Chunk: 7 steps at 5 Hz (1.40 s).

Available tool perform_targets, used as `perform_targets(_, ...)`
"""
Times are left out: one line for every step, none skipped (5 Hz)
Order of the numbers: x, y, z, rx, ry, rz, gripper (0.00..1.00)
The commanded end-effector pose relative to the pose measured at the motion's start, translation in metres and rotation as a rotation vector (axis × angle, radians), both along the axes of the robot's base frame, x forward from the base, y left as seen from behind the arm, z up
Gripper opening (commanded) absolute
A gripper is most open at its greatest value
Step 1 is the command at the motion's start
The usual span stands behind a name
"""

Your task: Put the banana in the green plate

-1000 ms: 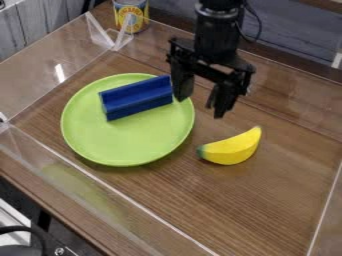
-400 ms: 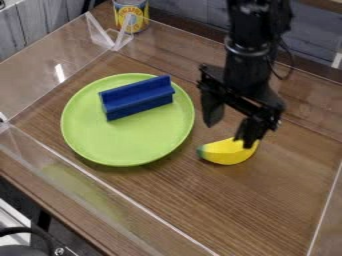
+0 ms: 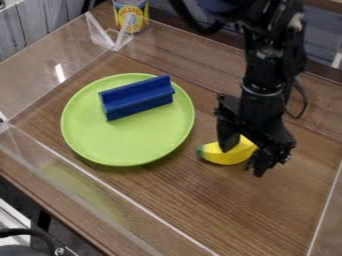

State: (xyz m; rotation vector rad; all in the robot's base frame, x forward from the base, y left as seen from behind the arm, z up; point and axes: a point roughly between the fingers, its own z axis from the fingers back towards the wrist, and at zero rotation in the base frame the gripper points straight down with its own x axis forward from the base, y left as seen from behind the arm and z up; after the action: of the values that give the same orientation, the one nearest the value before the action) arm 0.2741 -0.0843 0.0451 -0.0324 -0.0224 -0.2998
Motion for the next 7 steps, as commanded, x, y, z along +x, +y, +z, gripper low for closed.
perform_targets(0.004, 0.001, -0.004, 0.003, -0.044, -0.053, 1.0)
perform_targets(0.004, 0.01, -0.014, 0.008, -0.054, -0.078, 0.0)
perform_targets(0.001, 0.021, -0.026, 0.004, -0.048, -0.09, 0.0)
perform_targets(-0.002, 0.029, -0.037, -0.009, -0.039, -0.075, 1.0)
perform_targets(-0.006, 0.036, -0.048, -0.017, -0.024, -0.059, 1.0)
perform_targets(-0.009, 0.037, -0.037, -0.021, -0.004, 0.015, 1.0)
perform_targets(-0.01, 0.035, -0.028, -0.021, 0.003, 0.079, 0.0)
